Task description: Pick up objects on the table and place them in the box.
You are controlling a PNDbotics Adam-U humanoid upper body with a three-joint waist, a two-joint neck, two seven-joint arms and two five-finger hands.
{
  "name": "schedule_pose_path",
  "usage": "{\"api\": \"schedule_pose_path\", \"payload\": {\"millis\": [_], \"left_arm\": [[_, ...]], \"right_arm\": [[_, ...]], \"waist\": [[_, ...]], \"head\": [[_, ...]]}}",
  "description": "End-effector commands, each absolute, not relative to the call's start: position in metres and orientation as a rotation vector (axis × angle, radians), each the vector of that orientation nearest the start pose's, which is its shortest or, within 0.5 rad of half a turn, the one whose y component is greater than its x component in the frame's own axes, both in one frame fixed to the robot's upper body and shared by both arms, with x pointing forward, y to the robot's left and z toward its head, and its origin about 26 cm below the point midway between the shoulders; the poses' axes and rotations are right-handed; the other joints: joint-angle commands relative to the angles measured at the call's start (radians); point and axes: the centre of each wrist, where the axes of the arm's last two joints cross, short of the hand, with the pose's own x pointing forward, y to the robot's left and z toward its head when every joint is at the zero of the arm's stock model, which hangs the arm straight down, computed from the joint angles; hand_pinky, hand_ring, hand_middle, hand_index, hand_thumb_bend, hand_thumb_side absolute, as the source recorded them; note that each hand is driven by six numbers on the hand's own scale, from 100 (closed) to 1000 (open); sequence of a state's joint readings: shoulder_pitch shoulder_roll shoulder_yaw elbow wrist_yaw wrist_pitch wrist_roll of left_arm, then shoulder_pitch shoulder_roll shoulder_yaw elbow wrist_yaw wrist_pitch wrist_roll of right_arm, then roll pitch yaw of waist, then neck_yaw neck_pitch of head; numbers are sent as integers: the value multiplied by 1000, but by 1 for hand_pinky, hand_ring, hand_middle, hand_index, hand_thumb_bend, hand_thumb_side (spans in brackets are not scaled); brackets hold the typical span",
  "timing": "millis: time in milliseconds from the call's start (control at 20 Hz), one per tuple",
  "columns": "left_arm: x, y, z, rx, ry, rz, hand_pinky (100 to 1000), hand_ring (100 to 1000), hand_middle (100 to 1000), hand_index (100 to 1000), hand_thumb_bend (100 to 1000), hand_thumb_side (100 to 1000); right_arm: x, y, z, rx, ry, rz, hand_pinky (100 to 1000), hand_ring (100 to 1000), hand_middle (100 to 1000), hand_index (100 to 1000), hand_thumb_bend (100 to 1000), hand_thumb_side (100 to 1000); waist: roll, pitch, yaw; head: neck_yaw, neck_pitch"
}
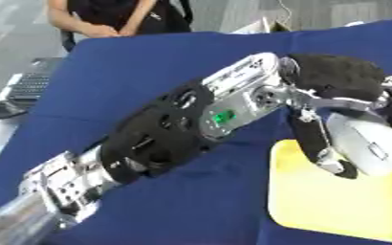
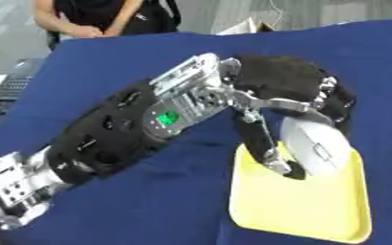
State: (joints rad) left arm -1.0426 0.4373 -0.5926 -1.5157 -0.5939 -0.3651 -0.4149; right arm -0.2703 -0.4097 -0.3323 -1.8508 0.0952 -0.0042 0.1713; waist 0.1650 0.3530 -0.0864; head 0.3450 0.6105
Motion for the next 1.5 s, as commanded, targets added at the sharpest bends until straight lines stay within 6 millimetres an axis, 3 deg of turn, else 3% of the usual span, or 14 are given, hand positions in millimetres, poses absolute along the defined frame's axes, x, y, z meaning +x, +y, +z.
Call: {"api": "schedule_pose_path", "payload": {"millis": [50, 600, 1250, 1350, 1400, 1450, 1500], "left_arm": [[389, 103, 278, -584, 2143, 2258, 698, 692, 650, 455, 100, 252], [397, 98, 264, -566, 1912, 2338, 705, 705, 648, 456, 100, 258], [396, 92, 258, -537, 1861, 2372, 716, 704, 648, 458, 100, 260], [395, 91, 258, -527, 1852, 2375, 719, 712, 661, 498, 100, 263], [394, 89, 258, -517, 1842, 2369, 714, 730, 692, 599, 165, 480], [393, 88, 259, -505, 1830, 2356, 706, 749, 717, 701, 281, 598], [390, 86, 262, -494, 1815, 2333, 693, 760, 732, 795, 367, 621]], "right_arm": [[301, -371, 207, -554, -2106, 383, 799, 822, 949, 1000, 100, 962], [301, -372, 207, -560, -2105, 381, 799, 822, 949, 1000, 100, 963], [301, -371, 208, -556, -2107, 382, 799, 822, 949, 1000, 100, 963], [301, -371, 208, -556, -2107, 382, 799, 822, 949, 1000, 100, 963], [301, -371, 208, -555, -2107, 383, 799, 822, 949, 1000, 100, 963], [301, -370, 208, -555, -2107, 384, 799, 822, 949, 1000, 100, 962], [301, -370, 208, -555, -2108, 384, 799, 822, 949, 1000, 100, 962]], "waist": [[-13, -16, 0], [-7, -14, -2], [-8, -13, -3], [-8, -13, -3], [-8, -13, -3], [-8, -13, -3], [-8, -13, -3]], "head": [[1, -16], [0, -13], [2, -18], [3, -17], [4, -18], [4, -18], [4, -18]]}}
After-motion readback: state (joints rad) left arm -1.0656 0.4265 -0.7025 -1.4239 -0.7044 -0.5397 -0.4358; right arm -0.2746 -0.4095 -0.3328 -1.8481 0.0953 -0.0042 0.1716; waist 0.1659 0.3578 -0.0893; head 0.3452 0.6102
